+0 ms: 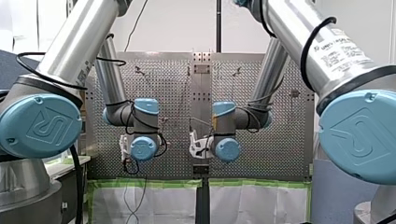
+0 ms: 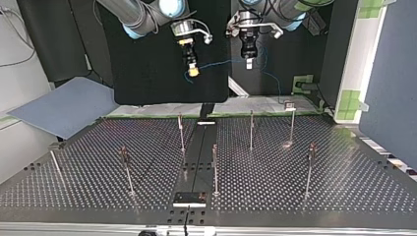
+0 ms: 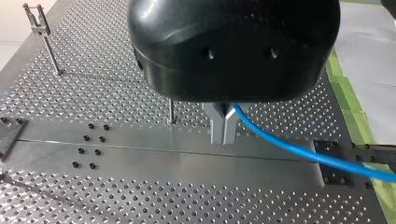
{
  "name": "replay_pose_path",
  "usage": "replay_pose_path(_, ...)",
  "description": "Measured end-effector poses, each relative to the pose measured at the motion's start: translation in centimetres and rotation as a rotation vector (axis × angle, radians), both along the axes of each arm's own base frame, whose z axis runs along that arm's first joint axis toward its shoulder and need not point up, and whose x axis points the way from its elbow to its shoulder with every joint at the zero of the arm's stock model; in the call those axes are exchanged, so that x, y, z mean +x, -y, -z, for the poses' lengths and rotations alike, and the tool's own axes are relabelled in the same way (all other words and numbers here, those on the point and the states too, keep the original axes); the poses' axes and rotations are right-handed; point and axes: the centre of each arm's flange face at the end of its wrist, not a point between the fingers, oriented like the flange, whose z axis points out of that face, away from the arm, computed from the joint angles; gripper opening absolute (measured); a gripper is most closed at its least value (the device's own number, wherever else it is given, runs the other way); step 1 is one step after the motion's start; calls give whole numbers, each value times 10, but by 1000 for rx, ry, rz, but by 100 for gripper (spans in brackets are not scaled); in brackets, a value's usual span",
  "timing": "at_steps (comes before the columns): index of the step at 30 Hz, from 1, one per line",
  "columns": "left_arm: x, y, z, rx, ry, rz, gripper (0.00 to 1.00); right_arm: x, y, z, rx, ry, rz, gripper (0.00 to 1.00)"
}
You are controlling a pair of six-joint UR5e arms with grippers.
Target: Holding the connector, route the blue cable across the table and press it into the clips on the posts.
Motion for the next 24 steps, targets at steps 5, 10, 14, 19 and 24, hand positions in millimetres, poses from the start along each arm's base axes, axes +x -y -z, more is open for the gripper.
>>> replay_pose_path(5, 0, 0, 0, 0, 0, 0, 0, -6, -6, 21, 51, -57, -2, 0)
replay_pose_path(10, 0, 0, 0, 0, 0, 0, 0, -10, -10, 27, 80, -90, -2, 0)
replay_pose_path(14, 0, 0, 0, 0, 0, 0, 0, -11, -11, 28, 90, -100, -2, 0)
replay_pose_path(19, -5, 2, -4, 4, -2, -1, 0, -11, -11, 28, 91, -102, -2, 0)
replay_pose_path(24, -6, 0, -16, -6, 1, -30, 0, -9, -10, 25, 89, -99, -4, 0)
